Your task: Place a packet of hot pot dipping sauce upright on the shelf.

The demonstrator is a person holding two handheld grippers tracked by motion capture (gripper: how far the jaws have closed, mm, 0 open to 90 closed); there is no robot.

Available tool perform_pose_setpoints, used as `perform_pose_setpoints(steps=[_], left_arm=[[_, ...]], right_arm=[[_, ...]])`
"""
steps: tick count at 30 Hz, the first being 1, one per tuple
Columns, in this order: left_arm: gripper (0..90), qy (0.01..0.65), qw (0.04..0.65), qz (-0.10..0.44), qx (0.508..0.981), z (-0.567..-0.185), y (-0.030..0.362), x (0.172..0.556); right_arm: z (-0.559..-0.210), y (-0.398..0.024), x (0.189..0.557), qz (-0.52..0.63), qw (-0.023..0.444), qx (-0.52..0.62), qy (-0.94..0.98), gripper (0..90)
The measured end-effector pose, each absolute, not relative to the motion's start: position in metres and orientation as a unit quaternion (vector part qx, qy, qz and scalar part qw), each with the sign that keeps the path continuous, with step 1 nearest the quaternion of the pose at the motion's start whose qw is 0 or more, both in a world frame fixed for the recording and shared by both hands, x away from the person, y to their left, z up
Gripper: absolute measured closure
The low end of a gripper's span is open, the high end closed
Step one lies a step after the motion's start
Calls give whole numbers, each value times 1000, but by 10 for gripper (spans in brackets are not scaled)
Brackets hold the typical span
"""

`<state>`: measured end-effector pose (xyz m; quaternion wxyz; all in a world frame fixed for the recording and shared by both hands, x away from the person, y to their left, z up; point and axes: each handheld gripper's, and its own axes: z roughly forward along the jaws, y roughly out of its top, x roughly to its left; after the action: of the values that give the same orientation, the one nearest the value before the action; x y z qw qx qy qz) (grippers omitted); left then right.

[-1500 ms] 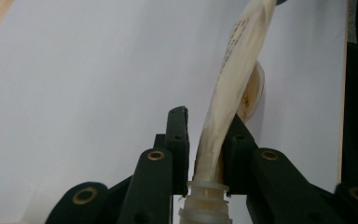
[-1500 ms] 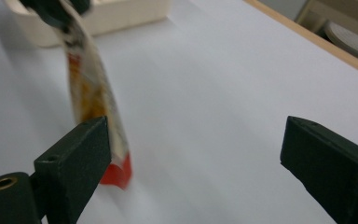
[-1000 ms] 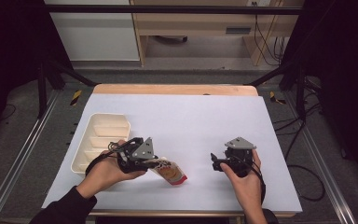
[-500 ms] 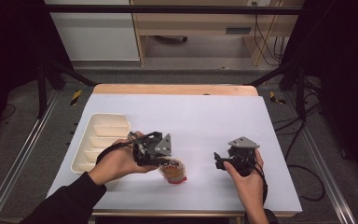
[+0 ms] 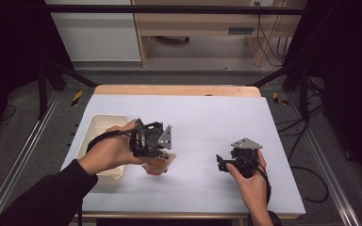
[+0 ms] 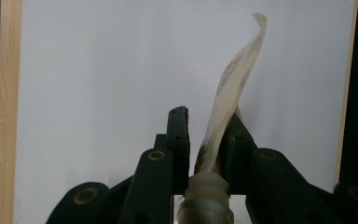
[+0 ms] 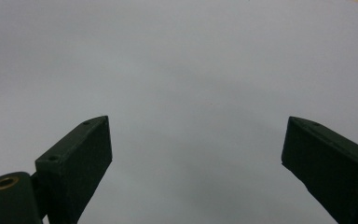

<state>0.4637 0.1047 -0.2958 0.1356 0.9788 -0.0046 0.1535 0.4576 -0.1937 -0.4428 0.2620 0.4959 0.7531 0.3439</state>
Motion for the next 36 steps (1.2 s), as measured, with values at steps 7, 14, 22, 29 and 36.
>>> perform_pose_setpoints(steps=[7, 14, 22, 29, 36], left_arm=[[763, 14, 132, 165, 977, -281, 124, 473], [764, 37, 137, 173, 975, -272, 142, 481], [764, 65, 147, 179, 971, -263, 161, 493], [763, 67, 148, 183, 970, -260, 172, 494], [764, 72, 148, 188, 968, -259, 183, 491]], right_arm=[[-443, -191, 457, 344, 260, 493, 756, 90], [-442, -190, 456, 350, 259, 489, 756, 87], [-440, -184, 455, 355, 272, 469, 762, 84], [-441, -185, 455, 353, 271, 474, 760, 88], [-441, -183, 455, 352, 271, 475, 759, 88]])
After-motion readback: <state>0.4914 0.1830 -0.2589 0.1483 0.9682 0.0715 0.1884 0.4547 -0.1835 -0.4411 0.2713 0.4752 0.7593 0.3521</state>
